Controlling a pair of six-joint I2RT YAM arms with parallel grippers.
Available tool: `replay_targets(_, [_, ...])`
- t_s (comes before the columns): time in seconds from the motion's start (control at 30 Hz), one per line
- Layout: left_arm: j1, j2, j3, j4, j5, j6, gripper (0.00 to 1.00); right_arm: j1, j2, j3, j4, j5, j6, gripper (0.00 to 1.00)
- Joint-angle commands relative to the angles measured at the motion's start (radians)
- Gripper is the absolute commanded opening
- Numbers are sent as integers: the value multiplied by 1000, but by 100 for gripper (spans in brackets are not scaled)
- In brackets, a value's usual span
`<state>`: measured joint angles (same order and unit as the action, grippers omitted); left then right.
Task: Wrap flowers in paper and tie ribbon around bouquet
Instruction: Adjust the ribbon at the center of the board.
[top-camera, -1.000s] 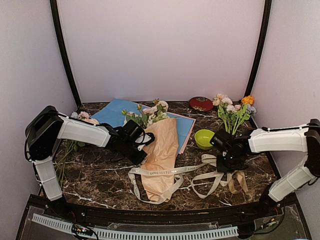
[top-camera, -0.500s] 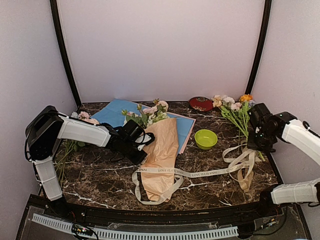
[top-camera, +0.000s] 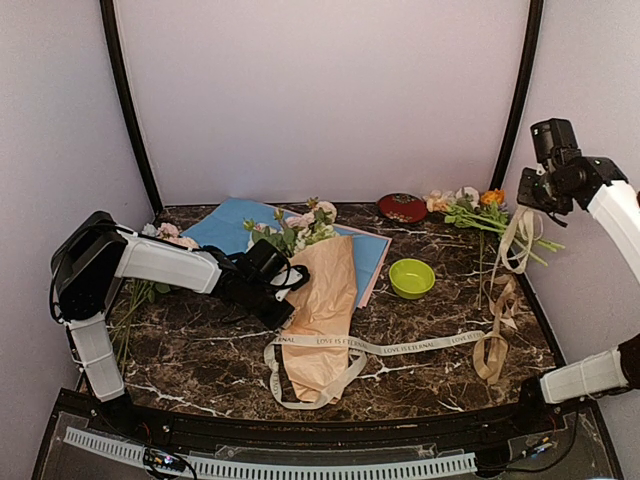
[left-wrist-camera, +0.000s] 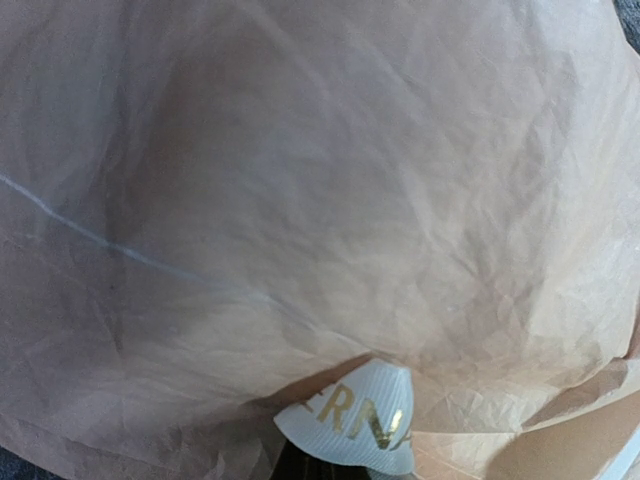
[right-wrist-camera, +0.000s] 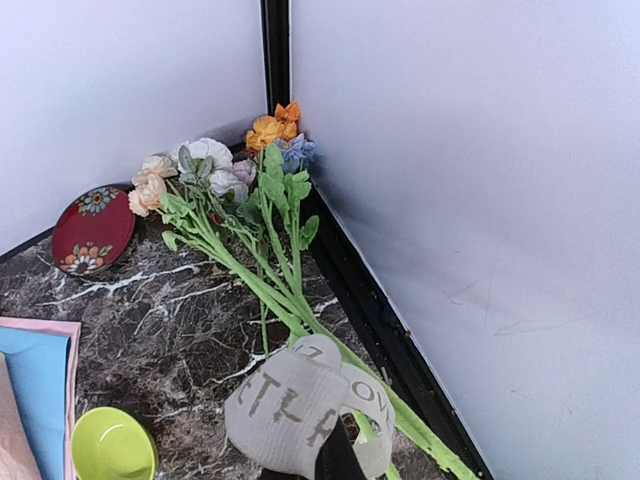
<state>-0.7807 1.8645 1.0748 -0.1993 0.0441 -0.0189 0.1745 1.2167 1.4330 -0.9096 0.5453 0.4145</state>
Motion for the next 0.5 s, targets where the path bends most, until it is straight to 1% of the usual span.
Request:
replay_targets(0.0, [8, 93, -45, -118, -6, 6, 0, -9, 68, -73, 69, -10, -7, 10])
replay_targets(0.03, [8, 92, -45, -117, -5, 7, 0, -9, 71, -110, 69, 14, 13, 29])
replay_targets(0.07, [8, 91, -45, -118, -4, 6, 0, -10, 72, -142, 63, 41, 38, 53])
replay_targets(0.1, [8, 91, -46, -119, -3, 7, 0, -12, 69, -169, 53, 63, 58, 74])
replay_targets(0.13, [8, 91, -45, -119, -3, 7, 0, -12, 64, -178, 43, 78, 68, 82])
replay_targets(0.17, [8, 93, -45, -117, -3, 7, 0, -12, 56, -181, 39, 79, 72, 86])
replay_targets(0.2, [8, 93, -47, -116, -3, 7, 0, -12, 47, -178, 40, 71, 67, 88])
replay_targets(0.27, [8, 94, -46, -115, -4, 8, 0, -11, 34, -165, 26, 1, 52, 91])
replay_targets(0.3, [8, 96, -46, -115, -5, 8, 0, -4, 32, -156, 5, -27, 48, 90])
replay_targets(0.4, [8, 97, -46, -115, -4, 7, 0, 67, 28, -171, -37, -132, 54, 79])
replay_targets(0.47, [8, 97, -46, -115, -4, 7, 0, 146, 26, -228, -23, -264, 68, 72])
